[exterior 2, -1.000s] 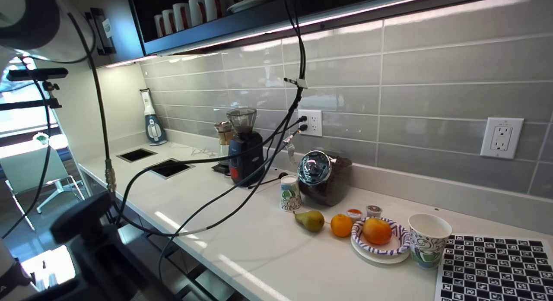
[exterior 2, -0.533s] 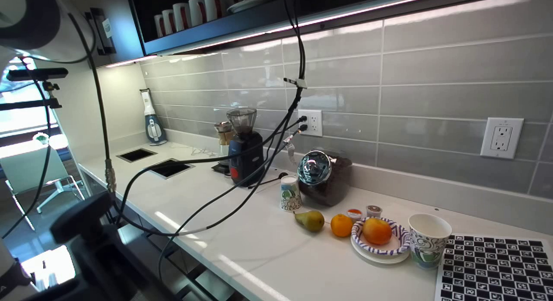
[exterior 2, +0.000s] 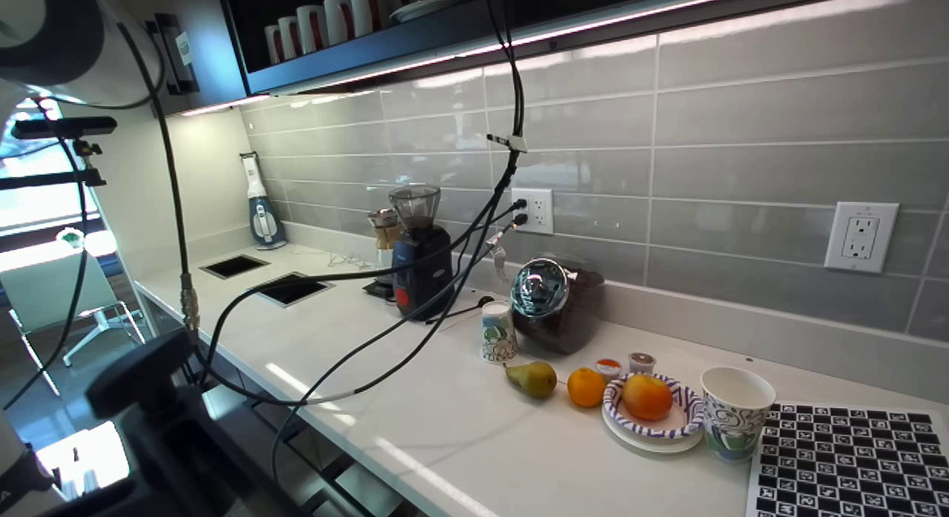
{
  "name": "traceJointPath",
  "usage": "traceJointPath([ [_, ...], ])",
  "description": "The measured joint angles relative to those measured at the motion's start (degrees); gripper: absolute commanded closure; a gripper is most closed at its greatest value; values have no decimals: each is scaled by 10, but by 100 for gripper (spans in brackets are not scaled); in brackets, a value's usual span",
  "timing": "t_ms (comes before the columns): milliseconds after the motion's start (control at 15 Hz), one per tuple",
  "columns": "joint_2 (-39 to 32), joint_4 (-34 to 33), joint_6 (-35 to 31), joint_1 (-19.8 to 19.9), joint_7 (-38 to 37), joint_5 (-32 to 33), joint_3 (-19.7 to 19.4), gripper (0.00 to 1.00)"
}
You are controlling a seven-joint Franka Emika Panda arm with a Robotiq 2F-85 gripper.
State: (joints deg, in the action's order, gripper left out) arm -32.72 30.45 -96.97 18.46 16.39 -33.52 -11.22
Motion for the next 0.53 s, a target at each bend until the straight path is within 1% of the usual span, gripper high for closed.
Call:
traceJointPath([
  [133,0,0,0,0,0,0,0,35],
  [200,0,0,0,0,0,0,0,38],
  [267,0,0,0,0,0,0,0,44],
  [400,0,0,0,0,0,0,0,61],
  [533,-1,0,0,0,0,1,0,67],
])
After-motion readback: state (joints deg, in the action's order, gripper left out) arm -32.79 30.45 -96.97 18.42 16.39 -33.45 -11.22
